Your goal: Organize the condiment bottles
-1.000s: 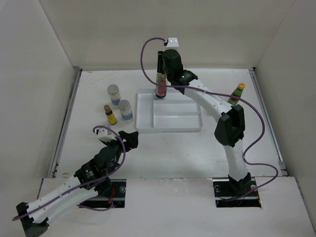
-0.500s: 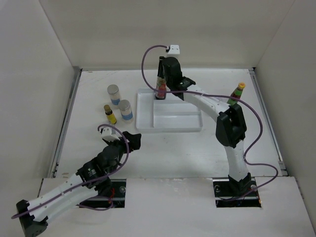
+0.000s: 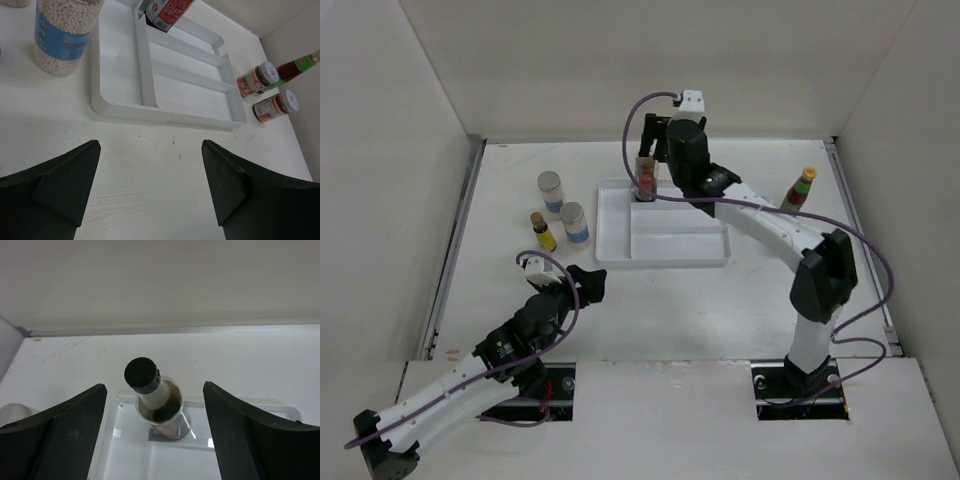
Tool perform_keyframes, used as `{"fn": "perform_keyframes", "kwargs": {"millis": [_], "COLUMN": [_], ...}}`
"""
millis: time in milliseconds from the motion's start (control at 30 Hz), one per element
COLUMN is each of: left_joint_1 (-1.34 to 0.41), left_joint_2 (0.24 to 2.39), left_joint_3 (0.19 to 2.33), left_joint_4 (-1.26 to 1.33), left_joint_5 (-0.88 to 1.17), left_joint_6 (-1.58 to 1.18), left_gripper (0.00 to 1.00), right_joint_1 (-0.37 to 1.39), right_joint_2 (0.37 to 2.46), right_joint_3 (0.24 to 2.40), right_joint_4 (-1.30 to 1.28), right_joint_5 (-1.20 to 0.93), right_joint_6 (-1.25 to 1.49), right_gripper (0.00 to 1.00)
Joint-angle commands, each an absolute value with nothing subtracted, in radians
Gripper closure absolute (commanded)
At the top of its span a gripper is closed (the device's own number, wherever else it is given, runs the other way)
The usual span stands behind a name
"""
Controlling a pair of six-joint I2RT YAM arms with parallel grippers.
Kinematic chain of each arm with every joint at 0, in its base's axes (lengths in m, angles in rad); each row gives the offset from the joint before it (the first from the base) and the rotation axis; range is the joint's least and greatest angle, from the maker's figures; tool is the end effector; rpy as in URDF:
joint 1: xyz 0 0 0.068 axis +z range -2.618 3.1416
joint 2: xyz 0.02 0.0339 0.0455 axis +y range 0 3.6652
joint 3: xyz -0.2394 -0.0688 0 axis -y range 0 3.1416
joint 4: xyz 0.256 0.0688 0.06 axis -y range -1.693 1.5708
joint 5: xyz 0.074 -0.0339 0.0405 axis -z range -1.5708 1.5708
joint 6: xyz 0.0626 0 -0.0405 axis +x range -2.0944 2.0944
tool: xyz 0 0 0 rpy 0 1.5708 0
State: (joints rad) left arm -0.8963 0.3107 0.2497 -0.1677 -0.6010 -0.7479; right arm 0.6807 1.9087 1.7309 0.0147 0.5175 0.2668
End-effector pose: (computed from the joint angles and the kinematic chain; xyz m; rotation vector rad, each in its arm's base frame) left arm 0.1361 -0.1135 0.2025 -0.3001 1.7800 -0.6498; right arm 0.3992 0.2835 0.3323 0.0242 1.7188 0.2545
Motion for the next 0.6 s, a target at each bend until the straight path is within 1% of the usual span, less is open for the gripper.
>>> {"fn": "perform_keyframes", "kwargs": {"millis": [0,133,300,433,467,567], "left_joint_1": [-0.889,-0.889,-0.884,-0.878,-0.877,-0.867], "left_joint_2": [0.298,0.276,0.291,0.324,0.33,0.351], "left_joint_3": [0.249,0.245,0.242,0.25,0.25,0.256], "left_joint_4": [-0.132,-0.127,-0.109,-0.101,-0.095,-0.094], "left_joint_5": [-0.58,-0.568,-0.554,-0.539,-0.534,-0.522], "left_joint_6": [-0.735,-0.73,-0.724,-0.716,-0.716,-0.715], "left_gripper": [0.18,0.17,0.17,0.17,0.17,0.17], "right_joint_1": [0.685,0.651,0.483,0.323,0.267,0.17], "right_joint_2": [1.714,1.525,1.304,1.259,1.264,1.316], "right_joint_3": [1.651,1.45,1.215,1.129,1.117,1.121], "right_joint_4": [0.075,0.075,0.026,-0.054,-0.072,-0.103], "right_joint_5": [0.587,0.656,0.747,0.769,0.759,0.726], "right_joint_6": [0.279,0.284,0.288,0.285,0.291,0.307], "right_gripper": [0.14,0.12,0.12,0.12,0.12,0.1]}}
